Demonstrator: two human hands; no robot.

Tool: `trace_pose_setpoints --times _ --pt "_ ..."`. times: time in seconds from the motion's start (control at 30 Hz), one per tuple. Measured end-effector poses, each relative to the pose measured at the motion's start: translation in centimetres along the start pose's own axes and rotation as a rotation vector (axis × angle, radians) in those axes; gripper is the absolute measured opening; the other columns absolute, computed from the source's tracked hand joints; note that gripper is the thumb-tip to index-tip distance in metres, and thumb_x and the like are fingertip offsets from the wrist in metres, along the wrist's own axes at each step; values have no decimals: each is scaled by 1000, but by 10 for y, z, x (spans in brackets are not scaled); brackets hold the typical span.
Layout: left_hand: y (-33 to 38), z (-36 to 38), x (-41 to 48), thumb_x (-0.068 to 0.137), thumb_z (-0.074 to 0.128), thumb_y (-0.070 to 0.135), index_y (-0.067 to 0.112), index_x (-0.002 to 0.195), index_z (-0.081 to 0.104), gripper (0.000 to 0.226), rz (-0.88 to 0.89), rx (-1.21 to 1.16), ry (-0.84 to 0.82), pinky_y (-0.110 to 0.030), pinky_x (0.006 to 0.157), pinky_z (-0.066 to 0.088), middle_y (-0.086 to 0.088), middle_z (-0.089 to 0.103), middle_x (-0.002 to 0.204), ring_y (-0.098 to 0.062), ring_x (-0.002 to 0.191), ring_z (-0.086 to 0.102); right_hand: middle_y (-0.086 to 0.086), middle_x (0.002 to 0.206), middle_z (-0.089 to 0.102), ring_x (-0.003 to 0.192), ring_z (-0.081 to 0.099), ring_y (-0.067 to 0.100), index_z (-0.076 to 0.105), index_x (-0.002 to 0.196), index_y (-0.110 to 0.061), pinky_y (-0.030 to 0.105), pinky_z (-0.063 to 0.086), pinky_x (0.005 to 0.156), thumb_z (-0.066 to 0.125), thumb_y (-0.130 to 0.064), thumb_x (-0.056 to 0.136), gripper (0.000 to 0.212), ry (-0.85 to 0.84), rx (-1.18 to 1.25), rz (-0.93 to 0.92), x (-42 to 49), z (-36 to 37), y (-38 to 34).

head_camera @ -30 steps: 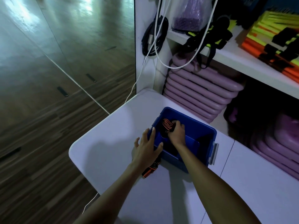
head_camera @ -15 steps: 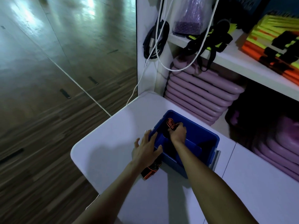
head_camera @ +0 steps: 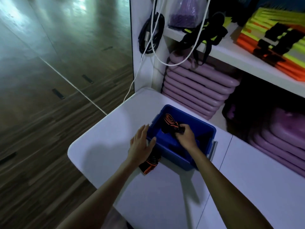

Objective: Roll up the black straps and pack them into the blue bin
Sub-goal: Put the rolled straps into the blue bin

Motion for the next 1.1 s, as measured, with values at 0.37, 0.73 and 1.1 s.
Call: trace_pose_setpoints --times 0.37,0.73,1.1 --pt "-62 -5 -43 93 52 17 16 121 60 28 -231 -276 20 -27 92 39 -5 58 120 -15 109 53 -6 96 60 88 58 5 61 103 -23 14 46 72 54 -26 89 16 -1 136 -329 -162 37 -11" --pt "-70 11 -58 85 66 16 22 124 58 40 -175 -247 -127 -11 74 43 5 64 110 -11 94 60 -14 128 57 123 51 8 49 128 -42 37 49 100 76 -31 69 66 -160 259 -23 -142 107 42" --pt "-67 13 -78 86 59 -2 17 117 65 37 -321 -620 -87 -13 77 50 -2 70 109 -9 97 66 -14 117 53 106 53 -8 56 118 -33 7 48 81 66 -11 82 43 -90 287 -37 -163 103 36"
Point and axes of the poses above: each hand's wrist, its own x-axis towards the middle knuckle, its own z-axis out of the palm, y = z × x, the point moved 2 cm from there along x, towards the middle knuckle
